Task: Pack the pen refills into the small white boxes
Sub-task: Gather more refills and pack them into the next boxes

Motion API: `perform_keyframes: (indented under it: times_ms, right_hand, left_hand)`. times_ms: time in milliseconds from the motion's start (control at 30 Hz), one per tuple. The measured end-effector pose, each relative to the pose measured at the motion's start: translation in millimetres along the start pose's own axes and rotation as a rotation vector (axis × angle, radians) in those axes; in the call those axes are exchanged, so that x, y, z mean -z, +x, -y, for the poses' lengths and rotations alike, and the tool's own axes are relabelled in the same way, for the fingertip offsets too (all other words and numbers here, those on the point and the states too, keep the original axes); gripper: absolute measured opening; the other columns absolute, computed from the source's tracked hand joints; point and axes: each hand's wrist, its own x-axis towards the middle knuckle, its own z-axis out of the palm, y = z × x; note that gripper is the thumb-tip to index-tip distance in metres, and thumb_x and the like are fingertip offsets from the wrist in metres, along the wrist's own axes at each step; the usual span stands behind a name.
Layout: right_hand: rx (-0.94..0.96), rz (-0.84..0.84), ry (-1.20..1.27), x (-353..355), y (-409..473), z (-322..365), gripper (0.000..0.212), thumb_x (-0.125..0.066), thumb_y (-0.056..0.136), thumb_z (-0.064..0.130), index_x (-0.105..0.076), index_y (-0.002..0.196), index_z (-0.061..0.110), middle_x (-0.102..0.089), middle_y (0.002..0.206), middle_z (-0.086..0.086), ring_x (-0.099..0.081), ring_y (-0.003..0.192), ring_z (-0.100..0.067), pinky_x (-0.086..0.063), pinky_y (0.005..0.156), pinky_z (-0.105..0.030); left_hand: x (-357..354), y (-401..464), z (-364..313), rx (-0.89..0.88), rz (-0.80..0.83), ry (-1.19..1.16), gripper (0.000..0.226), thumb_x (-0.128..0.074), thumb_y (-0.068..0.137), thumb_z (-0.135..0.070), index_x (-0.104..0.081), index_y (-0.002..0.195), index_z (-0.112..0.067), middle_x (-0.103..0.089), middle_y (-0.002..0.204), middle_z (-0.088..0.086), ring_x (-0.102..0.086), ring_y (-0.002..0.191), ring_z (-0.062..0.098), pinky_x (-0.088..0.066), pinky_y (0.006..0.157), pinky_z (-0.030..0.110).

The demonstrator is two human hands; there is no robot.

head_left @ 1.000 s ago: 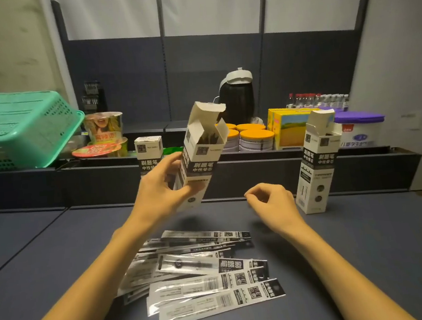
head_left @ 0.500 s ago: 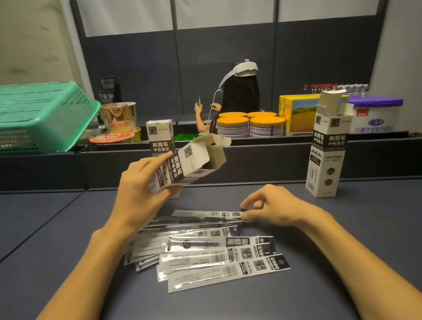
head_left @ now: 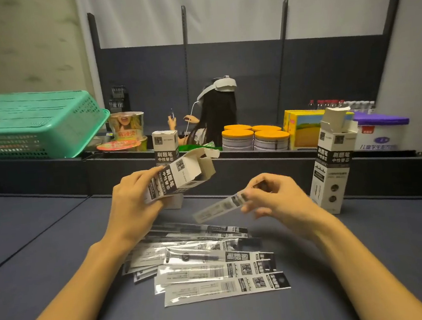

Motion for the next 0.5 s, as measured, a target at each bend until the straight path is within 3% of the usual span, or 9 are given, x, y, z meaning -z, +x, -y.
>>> perform_keyframes:
  times_ms: [133,267,500]
  right_hand:
    - [0.031,-0.262,0.368,6.4,-3.3,18.2,0.005,-0.059,0.093,0.007,-0.058,0.089,0.004,-0.071,0.072,-0.014,-0.069,0.061,-0.02,-0.055,0.051,-0.023]
    - [0.087,-0.334,0.576,13.8,-4.6,23.4,0.009,-0.056,0.094,0.008,-0.055,0.086,0.01,-0.068,0.064,-0.003,-0.068,0.055,-0.013,-0.053,0.049,-0.02]
    - [0.124,-0.342,0.56,6.0,-3.3,19.9,0.005,-0.056,0.094,0.007,-0.056,0.089,0.007,-0.07,0.068,-0.005,-0.071,0.064,-0.02,-0.056,0.054,-0.023]
  left_hand:
    - [0.9,-0.2,-2.2,0.031,-0.047,0.003,0.072,-0.086,0.066,-0.018,-0.053,0.13,-0.021,-0.061,0.118,0.003,-0.054,0.106,0.023,-0.047,0.085,0.052]
    - [0.4,-1.0,-3.6,0.035,-0.049,0.017,0.071,-0.087,0.065,-0.015,-0.054,0.128,-0.019,-0.062,0.116,0.005,-0.054,0.104,0.024,-0.048,0.083,0.052]
    - [-1.1,-1.9,-7.4,-0.004,-0.015,-0.004,0.078,-0.087,0.064,-0.01,-0.048,0.128,-0.032,-0.061,0.116,0.001,-0.052,0.105,0.021,-0.046,0.084,0.05]
